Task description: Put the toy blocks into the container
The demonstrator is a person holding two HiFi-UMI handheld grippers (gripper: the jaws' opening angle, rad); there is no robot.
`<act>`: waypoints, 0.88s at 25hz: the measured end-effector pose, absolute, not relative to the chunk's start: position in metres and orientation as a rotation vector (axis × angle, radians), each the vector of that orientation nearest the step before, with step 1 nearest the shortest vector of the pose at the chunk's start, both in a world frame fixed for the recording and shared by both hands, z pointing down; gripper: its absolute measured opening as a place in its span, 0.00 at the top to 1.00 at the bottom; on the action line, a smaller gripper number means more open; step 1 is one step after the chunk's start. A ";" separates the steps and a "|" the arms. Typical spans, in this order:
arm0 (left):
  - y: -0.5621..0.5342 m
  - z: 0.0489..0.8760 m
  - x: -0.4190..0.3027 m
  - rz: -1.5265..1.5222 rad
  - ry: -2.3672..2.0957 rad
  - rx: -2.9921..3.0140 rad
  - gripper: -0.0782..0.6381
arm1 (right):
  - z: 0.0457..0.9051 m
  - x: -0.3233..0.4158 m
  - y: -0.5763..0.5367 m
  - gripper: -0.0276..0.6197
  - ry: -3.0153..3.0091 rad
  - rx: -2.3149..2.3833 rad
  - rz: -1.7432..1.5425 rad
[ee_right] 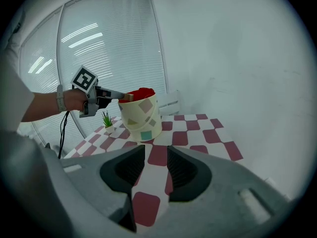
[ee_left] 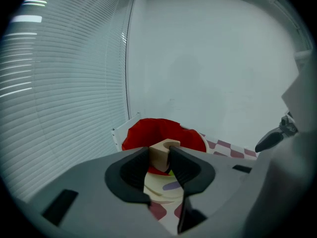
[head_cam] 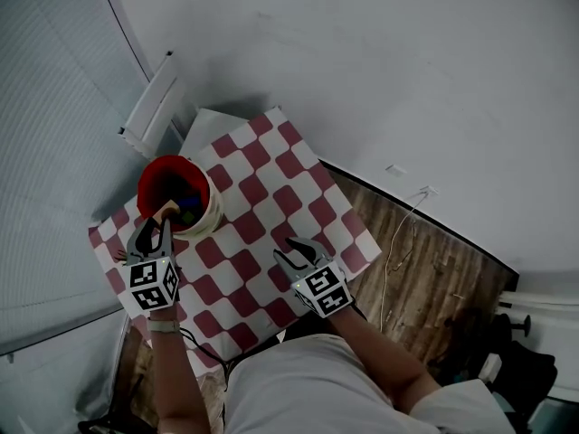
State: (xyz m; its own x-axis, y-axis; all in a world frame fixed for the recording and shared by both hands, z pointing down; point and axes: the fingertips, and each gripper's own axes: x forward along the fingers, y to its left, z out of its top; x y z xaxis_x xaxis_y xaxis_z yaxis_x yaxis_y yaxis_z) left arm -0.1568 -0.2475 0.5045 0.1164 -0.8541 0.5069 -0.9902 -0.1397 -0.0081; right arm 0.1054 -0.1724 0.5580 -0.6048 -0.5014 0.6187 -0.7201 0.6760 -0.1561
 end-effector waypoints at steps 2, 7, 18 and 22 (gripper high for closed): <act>-0.251 0.507 -0.158 0.570 -1.806 2.062 0.72 | 0.560 0.108 -0.173 0.74 -2.340 0.942 0.541; -0.257 0.512 -0.157 0.576 -1.805 2.063 0.72 | 0.565 0.114 -0.173 0.74 -2.324 0.948 0.548; -0.258 0.510 -0.152 0.541 -1.806 2.082 0.71 | 0.565 0.121 -0.170 0.74 -2.317 0.966 0.555; -0.250 0.505 -0.154 0.530 -1.810 2.081 0.71 | 0.562 0.117 -0.165 0.74 -2.326 0.955 0.550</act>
State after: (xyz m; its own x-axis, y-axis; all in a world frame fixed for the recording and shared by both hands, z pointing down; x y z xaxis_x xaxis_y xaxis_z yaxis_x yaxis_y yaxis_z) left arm -0.1541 -0.2502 0.5047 0.1226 -0.8671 0.4829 -0.9906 -0.1369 0.0056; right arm 0.1166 -0.1652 0.5621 -0.5896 -0.5035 0.6316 -0.7330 0.6620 -0.1566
